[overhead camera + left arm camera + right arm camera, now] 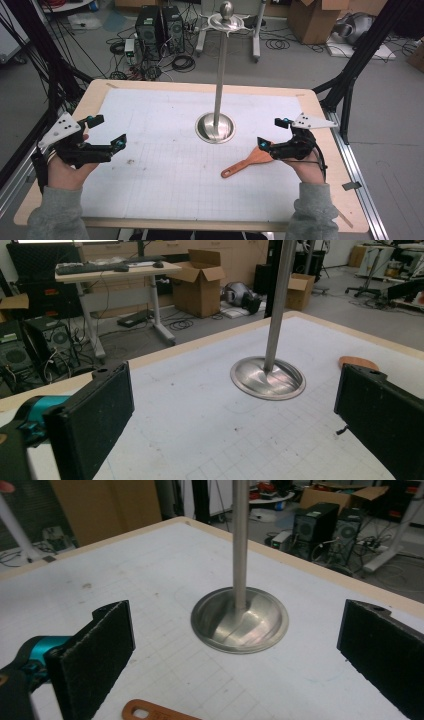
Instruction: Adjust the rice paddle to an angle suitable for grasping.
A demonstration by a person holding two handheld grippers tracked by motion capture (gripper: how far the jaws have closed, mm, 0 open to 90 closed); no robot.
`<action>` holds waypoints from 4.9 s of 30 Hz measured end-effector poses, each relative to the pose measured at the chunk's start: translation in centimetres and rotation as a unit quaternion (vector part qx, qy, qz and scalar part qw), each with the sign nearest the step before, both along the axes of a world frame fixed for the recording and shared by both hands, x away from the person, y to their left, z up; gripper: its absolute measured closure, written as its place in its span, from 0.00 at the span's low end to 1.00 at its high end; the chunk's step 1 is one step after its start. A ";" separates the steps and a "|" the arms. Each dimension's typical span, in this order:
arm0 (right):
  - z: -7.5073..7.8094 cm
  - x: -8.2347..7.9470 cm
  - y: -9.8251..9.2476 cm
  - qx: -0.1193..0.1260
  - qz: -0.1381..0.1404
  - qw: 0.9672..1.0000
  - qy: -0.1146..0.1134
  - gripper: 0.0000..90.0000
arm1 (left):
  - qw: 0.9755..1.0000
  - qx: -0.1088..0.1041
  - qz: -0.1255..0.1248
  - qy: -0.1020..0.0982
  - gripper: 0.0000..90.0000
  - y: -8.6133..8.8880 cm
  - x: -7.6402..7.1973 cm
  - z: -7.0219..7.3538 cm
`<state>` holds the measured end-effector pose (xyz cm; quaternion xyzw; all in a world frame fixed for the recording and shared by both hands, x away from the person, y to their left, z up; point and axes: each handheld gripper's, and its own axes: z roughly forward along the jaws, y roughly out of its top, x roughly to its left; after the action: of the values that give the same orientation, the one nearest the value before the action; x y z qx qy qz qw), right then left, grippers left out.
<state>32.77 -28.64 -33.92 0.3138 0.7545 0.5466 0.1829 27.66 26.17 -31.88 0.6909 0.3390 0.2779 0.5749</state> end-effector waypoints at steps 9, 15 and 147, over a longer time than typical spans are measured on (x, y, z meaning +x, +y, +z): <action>-0.5 0.3 0.3 0.002 -0.013 1.000 -0.004 0.01 | 1.000 0.004 0.001 -0.001 0.03 -0.1 0.0 -0.1; -1.1 0.8 0.6 -0.011 -0.008 1.000 0.001 0.07 | 1.000 0.007 0.006 0.000 0.03 -0.1 0.1 -0.2; -7.8 -0.4 2.1 -0.180 0.095 0.965 0.165 0.99 | 0.998 0.033 -0.038 0.030 0.03 -3.6 3.3 -1.4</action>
<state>32.41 -26.53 -41.76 0.2881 0.8865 0.3577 0.0564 30.96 22.60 -33.30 0.7299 0.3204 0.2455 0.5517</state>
